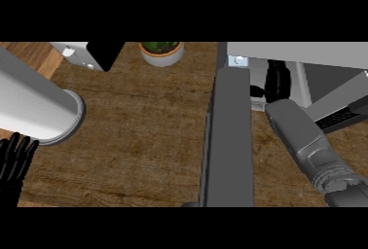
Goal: Pick up the milk, place it into the microwave and close the microwave
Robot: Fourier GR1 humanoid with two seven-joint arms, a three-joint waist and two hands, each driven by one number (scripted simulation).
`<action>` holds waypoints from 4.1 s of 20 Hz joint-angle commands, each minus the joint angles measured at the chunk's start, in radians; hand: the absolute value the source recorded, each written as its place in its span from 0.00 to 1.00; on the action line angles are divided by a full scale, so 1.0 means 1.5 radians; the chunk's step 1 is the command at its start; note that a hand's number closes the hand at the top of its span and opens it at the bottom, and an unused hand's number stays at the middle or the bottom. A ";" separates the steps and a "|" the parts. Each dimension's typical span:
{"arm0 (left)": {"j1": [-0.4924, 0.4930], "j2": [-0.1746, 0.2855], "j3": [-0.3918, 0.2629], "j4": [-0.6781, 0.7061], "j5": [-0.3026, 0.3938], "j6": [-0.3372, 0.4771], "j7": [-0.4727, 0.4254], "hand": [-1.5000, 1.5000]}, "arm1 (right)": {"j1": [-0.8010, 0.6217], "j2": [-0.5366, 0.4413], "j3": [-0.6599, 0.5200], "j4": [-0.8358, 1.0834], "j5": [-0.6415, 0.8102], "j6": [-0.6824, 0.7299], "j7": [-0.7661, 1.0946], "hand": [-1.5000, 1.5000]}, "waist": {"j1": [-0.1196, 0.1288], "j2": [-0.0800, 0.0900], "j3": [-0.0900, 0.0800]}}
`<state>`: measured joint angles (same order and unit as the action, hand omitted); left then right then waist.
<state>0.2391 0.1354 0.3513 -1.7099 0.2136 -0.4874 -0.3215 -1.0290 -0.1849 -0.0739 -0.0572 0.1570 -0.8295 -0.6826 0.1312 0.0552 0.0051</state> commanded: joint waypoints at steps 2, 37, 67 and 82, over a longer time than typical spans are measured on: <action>0.017 0.004 0.011 -0.005 0.002 -0.005 -0.008 0.00 | 0.008 0.003 -0.012 -0.011 -0.010 0.022 -0.013 0.00 | -0.011 -0.007 0.000; 0.137 -0.078 -0.143 -0.050 -0.100 -0.088 -0.068 0.00 | 0.312 0.113 -0.054 -0.180 -0.110 0.499 -0.255 0.00 | -0.098 -0.043 -0.004; -0.291 -0.090 -0.514 0.202 -0.278 0.212 0.077 1.00 | 0.812 -0.025 -0.050 -0.898 -0.276 0.665 -0.027 0.00 | -0.101 -0.036 -0.004; -0.551 -0.090 -0.840 0.477 -0.061 0.473 0.134 1.00 | 0.809 -0.080 -0.056 -1.046 -0.347 0.745 0.056 0.00 | -0.149 -0.028 -0.005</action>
<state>-0.5068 0.0080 -0.7884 -1.0564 0.0254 0.1631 -0.1816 0.2173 -0.2734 -0.1506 -1.5759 -0.3193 0.2533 -0.6505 -0.0663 0.0075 -0.0016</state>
